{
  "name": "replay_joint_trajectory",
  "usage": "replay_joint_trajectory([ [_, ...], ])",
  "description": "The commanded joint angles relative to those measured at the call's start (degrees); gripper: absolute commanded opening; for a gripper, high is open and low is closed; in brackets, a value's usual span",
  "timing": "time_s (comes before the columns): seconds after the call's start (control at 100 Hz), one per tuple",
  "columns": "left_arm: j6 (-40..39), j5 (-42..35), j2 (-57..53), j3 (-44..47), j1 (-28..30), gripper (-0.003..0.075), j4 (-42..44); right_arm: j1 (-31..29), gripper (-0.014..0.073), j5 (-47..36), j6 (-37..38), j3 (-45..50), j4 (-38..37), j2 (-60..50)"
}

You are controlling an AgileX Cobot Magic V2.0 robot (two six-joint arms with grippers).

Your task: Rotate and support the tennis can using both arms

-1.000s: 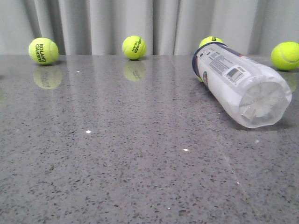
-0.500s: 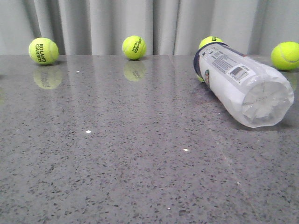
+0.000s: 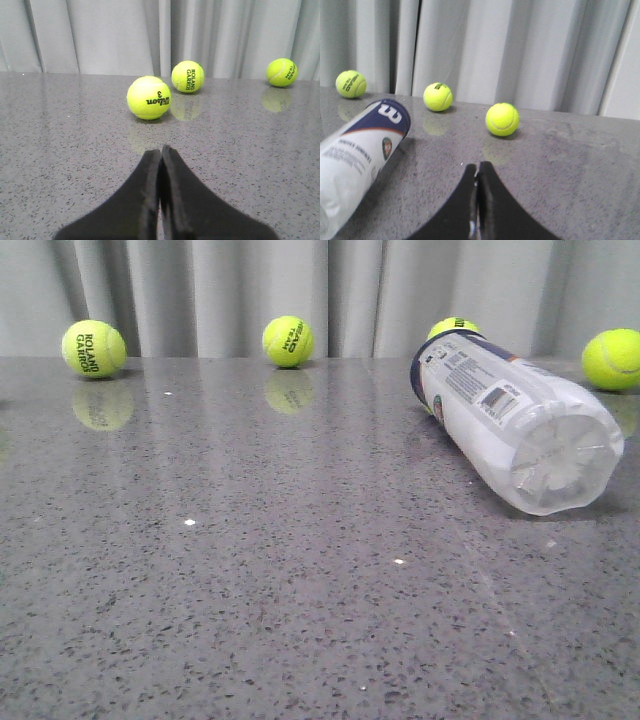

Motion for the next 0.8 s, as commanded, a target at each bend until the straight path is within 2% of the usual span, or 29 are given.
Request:
replay_joint_trajectory([
  [0.0, -0.7, -4.5, -1.9, 2.6, -0.1, -0.0020, -0.5, -0.4, -0.0067, 0.8, -0.2, -6.9, -0.4, 3.6],
  [0.29, -0.7, -4.5, -1.9, 2.6, -0.1, -0.0020, -0.5, -0.3, -0.0063, 17.5, -0.2, -26.0, 0.7, 20.3],
  [0.36, -0.7, -4.5, -1.9, 2.6, -0.1, -0.0020, -0.5, -0.3, -0.0029, 21.5, -0.2, -30.2, 1.2, 24.8],
  [0.48, -0.7, -4.5, -1.9, 2.6, -0.1, -0.0020, -0.5, -0.3, 0.0138, 25.5, -0.2, -35.5, 1.5, 31.3],
  [0.53, -0.7, -4.5, -1.9, 2.6, -0.1, -0.0020, -0.5, -0.3, 0.0243, 25.9, -0.2, -37.2, 1.8, 33.4],
  [0.65, -0.7, -4.5, -1.9, 2.6, -0.1, -0.0020, -0.5, -0.3, 0.0557, 26.0, -0.2, -39.3, 2.6, 36.7],
  [0.7, -0.7, -4.5, -1.9, 2.6, -0.1, -0.0020, -0.5, -0.3, 0.0657, 26.1, -0.2, -39.8, 2.7, 37.6],
  [0.79, -0.7, -4.5, -1.9, 2.6, -0.1, -0.0020, -0.5, -0.3, 0.0631, 25.8, -0.2, -40.2, 2.7, 38.2],
])
